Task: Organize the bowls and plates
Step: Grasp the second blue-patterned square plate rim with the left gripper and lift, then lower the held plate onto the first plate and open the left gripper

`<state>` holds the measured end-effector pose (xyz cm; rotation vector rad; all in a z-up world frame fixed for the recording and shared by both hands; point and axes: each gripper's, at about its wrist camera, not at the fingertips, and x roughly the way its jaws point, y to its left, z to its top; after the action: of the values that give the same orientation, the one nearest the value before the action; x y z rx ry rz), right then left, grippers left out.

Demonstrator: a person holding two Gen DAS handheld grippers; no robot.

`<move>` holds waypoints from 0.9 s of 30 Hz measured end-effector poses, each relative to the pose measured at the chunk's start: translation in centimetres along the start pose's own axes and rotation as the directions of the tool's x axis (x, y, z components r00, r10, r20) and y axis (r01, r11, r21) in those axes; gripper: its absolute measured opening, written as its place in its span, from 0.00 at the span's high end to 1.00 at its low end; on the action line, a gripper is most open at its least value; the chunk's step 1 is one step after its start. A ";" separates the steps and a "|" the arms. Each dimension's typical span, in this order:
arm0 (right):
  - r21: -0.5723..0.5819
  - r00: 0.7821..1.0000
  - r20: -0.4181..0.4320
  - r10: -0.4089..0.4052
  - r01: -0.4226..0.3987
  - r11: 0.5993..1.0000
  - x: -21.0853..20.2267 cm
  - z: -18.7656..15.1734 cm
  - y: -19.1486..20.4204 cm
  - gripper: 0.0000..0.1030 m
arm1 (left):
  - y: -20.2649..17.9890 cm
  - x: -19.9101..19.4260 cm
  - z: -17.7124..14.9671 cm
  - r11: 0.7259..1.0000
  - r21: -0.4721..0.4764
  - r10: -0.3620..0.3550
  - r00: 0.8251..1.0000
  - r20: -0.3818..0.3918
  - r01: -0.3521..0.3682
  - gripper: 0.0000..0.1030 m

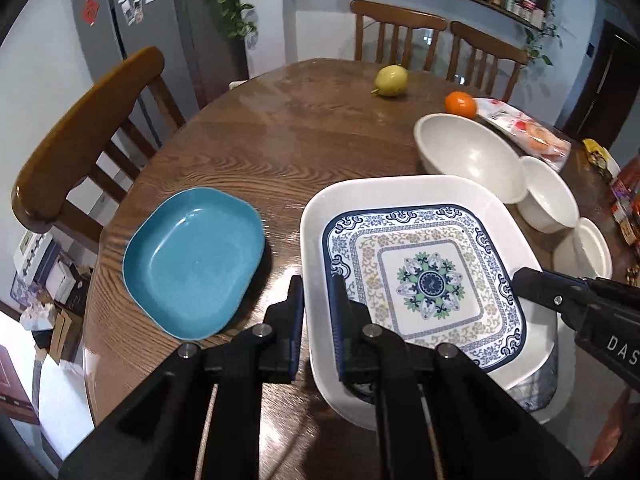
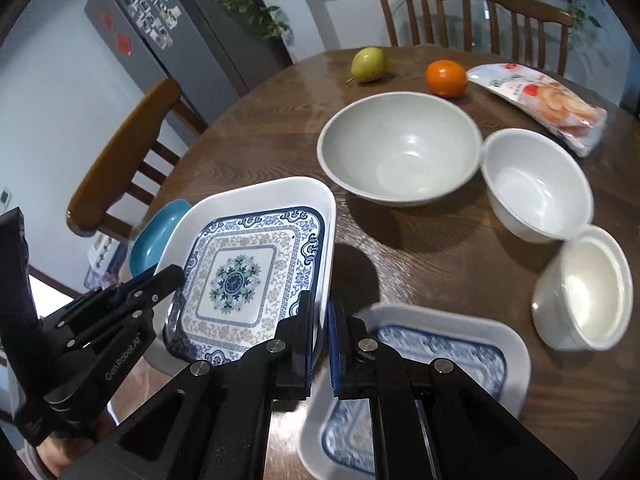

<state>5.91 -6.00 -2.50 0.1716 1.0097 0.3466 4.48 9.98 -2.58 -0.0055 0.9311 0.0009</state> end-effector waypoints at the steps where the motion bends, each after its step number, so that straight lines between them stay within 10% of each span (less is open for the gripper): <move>1: 0.002 1.000 0.006 -0.005 0.005 1.000 -0.5 -0.4 -0.2 0.92 | -0.6 -0.3 -0.1 1.000 0.015 -0.006 1.000 0.005 0.006 0.90; 27: 0.210 0.993 -0.051 -0.103 0.111 0.971 -4.9 -8.9 -9.7 0.92 | -10.7 1.2 -5.0 0.962 0.234 -0.118 0.987 -0.106 0.140 0.90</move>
<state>-2.03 -16.99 -6.10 0.3033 1.0905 0.1434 1.20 -0.78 -6.45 0.1600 1.0157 -0.2349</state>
